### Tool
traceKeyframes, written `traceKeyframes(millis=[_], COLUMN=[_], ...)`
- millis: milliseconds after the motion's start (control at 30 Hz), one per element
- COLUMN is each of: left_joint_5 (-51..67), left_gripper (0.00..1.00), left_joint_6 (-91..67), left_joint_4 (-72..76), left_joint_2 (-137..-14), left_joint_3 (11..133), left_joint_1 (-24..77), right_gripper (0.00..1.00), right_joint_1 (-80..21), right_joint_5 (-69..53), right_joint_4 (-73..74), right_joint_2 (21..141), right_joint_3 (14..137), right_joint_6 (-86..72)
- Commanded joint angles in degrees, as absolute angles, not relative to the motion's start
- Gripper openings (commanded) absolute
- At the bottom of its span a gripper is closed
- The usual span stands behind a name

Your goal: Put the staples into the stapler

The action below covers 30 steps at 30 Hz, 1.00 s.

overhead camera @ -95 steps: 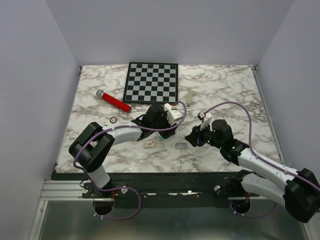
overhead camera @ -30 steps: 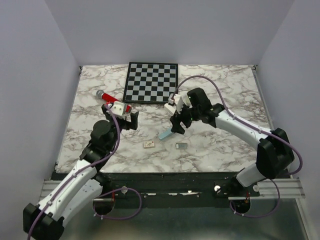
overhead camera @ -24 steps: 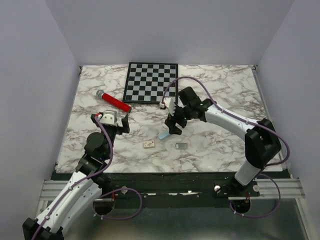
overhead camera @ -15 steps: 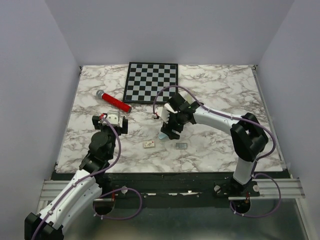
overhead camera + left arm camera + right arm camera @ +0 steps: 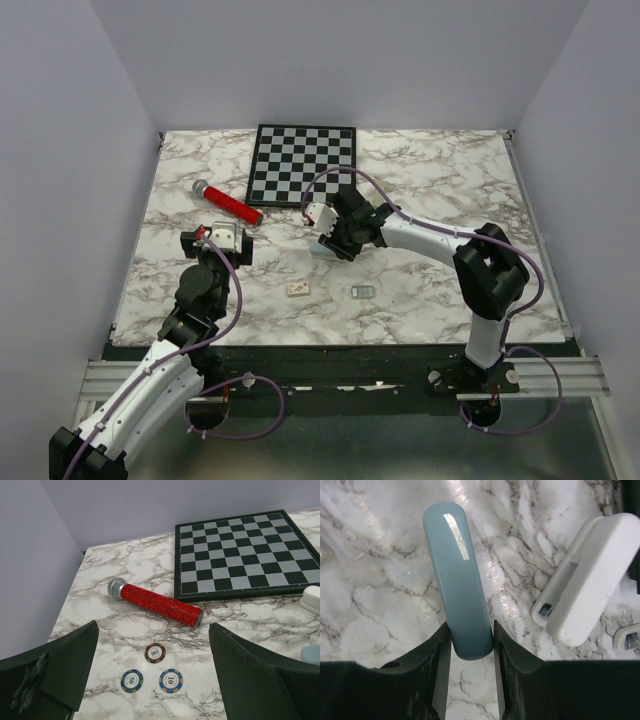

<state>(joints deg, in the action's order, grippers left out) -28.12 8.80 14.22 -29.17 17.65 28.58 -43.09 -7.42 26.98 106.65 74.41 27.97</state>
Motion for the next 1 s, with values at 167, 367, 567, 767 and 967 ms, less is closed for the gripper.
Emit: traceKeyframes(millis=[167, 367, 567, 767, 967], left_joint_5=[-30.23, -30.32, -30.85, -31.29, -30.59], left_gripper=[0.99, 0.99, 0.99, 0.99, 0.99], left_joint_6=[9.67, 9.40, 6.86, -1.65, -8.16], left_joint_4=[15.82, 15.47, 14.15, 8.62, 0.10], left_joint_2=[-28.21, -28.13, -27.95, -28.04, -29.18], left_joint_3=[17.31, 17.58, 18.72, 22.84, 28.56], left_joint_1=[28.13, 28.04, 27.95, 27.95, 27.95], right_gripper=[0.27, 0.32, 0.56, 0.80, 0.90], right_joint_1=[-43.33, -43.33, -43.33, -42.20, -31.59], right_joint_5=[6.94, 5.72, 5.36, 7.03, 8.09], right_joint_4=[23.28, 25.14, 26.63, 26.98, 26.90], right_joint_2=[113.37, 116.10, 112.26, 103.02, 87.12], right_joint_3=[83.05, 86.13, 85.17, 82.18, 72.88], right_joint_6=[12.23, 1.86, -4.04, -7.55, -14.67])
